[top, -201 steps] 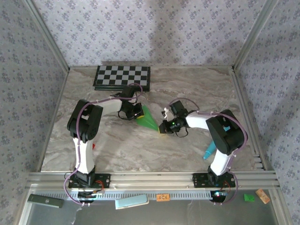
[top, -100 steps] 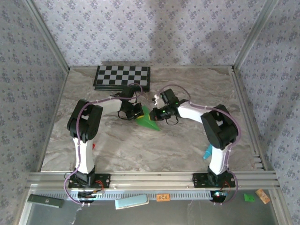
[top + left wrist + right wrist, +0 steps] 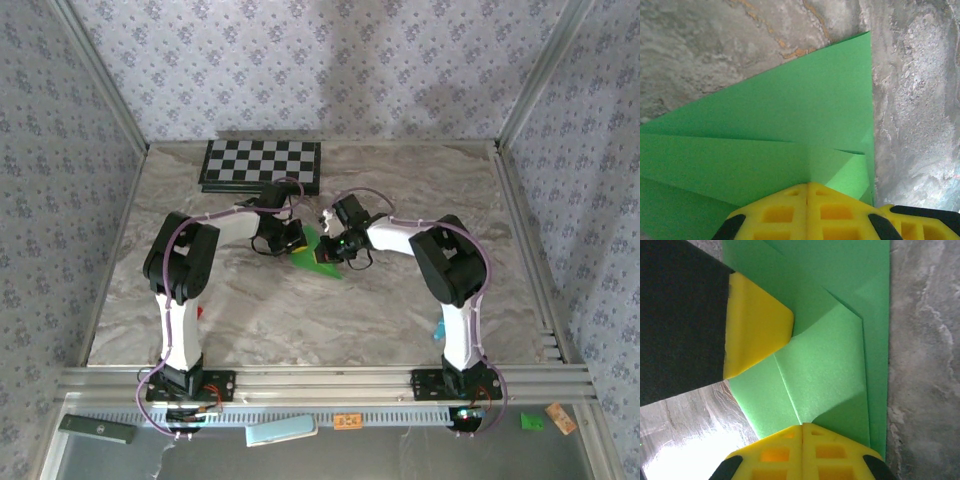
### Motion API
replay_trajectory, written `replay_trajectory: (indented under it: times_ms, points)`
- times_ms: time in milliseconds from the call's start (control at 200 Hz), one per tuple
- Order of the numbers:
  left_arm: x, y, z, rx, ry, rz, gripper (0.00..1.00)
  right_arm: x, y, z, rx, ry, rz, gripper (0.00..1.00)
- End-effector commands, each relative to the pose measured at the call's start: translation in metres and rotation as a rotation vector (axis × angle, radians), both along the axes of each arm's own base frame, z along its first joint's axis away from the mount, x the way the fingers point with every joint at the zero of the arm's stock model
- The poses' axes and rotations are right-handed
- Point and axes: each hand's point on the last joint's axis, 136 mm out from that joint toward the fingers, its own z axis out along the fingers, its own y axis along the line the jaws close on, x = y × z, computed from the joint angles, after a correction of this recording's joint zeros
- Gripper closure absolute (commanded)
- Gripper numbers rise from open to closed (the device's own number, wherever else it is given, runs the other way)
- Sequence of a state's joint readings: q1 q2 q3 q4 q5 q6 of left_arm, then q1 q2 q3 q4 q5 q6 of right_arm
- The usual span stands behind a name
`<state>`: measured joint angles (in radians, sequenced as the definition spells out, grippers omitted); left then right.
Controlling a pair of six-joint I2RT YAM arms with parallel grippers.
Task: Fold a paper plane with a square sheet of paper (pick it up from the middle)
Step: Fourth fold the wing at the center of the table.
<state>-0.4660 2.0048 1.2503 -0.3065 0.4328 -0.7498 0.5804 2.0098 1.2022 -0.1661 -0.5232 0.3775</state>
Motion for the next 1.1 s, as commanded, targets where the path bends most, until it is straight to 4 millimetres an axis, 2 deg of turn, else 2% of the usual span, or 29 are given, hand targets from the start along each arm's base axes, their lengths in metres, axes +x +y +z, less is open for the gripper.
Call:
replay_trajectory:
  times_ms: [0, 280, 420, 485, 585, 685, 755, 825, 915, 1094]
  points:
    - [-0.024, 0.032, -0.055, 0.189, 0.113, 0.031, 1.00, -0.023, -0.026, -0.028, -0.083, 0.092, -0.037, 1.00]
    - [-0.021, 0.038, -0.052, 0.198, 0.108, 0.036, 1.00, -0.085, -0.070, -0.025, -0.133, 0.153, -0.039, 1.00]
    - [-0.017, 0.029, -0.046, 0.152, 0.095, 0.019, 1.00, -0.098, -0.090, -0.020, -0.141, 0.140, -0.082, 1.00]
    - [-0.012, 0.020, -0.038, 0.109, 0.078, 0.005, 1.00, -0.093, -0.093, -0.013, -0.118, 0.106, -0.103, 1.00]
    - [-0.002, 0.003, -0.015, 0.036, 0.035, -0.018, 1.00, -0.074, -0.084, 0.013, -0.049, 0.007, -0.134, 0.97]
    - [0.013, -0.015, 0.023, -0.059, -0.036, -0.024, 0.92, -0.051, -0.072, 0.043, 0.031, -0.098, -0.184, 0.93]
    - [0.021, -0.021, 0.048, -0.111, -0.089, -0.011, 0.87, -0.036, -0.067, 0.055, 0.055, -0.151, -0.219, 0.91]
    - [0.026, -0.024, 0.068, -0.144, -0.134, 0.006, 0.77, -0.025, -0.059, 0.061, 0.068, -0.175, -0.233, 0.91]
    - [0.026, -0.022, 0.083, -0.164, -0.175, 0.022, 0.73, -0.015, -0.049, 0.059, 0.073, -0.172, -0.243, 0.91]
    - [0.017, 0.001, 0.091, -0.134, -0.220, 0.091, 0.61, -0.002, -0.039, 0.053, 0.078, -0.163, -0.251, 0.78]
